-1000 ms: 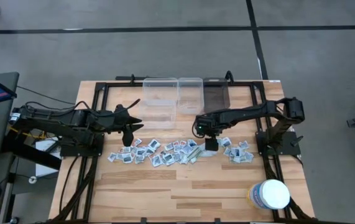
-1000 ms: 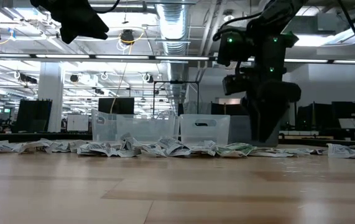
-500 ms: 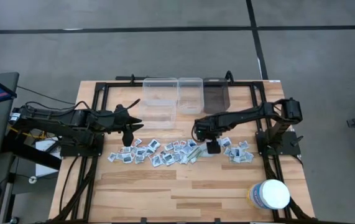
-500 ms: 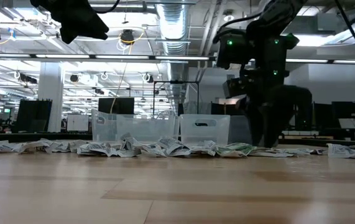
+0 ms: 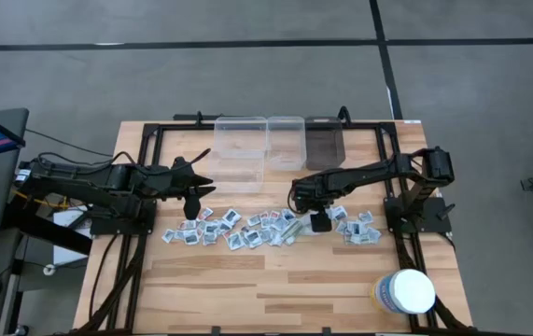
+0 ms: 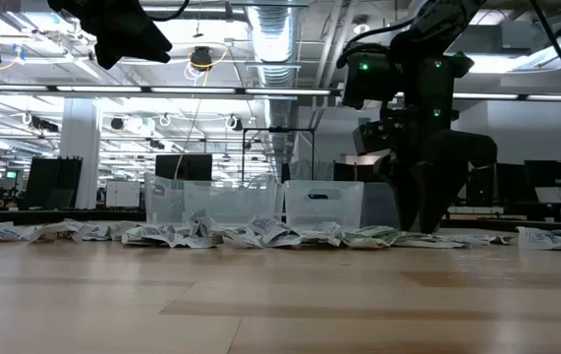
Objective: Pick & Place First Aid Supplies
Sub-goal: Put the bandage pack into the black transparent bin
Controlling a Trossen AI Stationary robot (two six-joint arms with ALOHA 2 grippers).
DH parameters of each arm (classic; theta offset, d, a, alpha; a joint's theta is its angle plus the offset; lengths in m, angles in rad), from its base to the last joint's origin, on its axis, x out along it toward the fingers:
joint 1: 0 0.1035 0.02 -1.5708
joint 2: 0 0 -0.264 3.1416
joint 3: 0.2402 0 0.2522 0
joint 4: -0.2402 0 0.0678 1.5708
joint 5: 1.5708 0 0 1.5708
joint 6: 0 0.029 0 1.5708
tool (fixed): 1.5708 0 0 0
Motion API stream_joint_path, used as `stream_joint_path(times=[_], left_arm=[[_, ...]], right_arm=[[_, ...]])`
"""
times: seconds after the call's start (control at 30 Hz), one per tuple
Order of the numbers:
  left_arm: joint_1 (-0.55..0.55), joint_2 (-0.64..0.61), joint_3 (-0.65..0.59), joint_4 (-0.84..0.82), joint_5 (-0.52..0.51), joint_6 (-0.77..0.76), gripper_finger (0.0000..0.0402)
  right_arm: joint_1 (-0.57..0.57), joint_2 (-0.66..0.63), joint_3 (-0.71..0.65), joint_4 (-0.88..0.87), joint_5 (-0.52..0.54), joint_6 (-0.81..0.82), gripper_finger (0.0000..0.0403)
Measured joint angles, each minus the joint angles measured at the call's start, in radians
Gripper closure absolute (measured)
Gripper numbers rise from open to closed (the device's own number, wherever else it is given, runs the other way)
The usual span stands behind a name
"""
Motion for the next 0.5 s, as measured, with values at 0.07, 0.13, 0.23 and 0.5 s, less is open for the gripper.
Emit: stream_joint_path(times=[0.07, 0.13, 0.23, 0.5], left_arm=[[0.000, 0.000, 0.000, 0.000, 0.000, 0.000, 0.0289], [0.000, 0.000, 0.000, 0.000, 0.000, 0.000, 0.0289], [0.000, 0.000, 0.000, 0.000, 0.000, 0.000, 0.0289], [0.000, 0.000, 0.000, 0.000, 0.000, 0.000, 0.0289]], right_arm=[[0.000, 0.000, 0.000, 0.000, 0.000, 0.002, 0.0147], [0.000, 0.000, 0.000, 0.000, 0.000, 0.002, 0.0148], [0.000, 0.000, 0.000, 0.001, 0.000, 0.002, 0.0147], [-0.001, -0.002, -0.031, 0.056, -0.024, -0.002, 0.0147]])
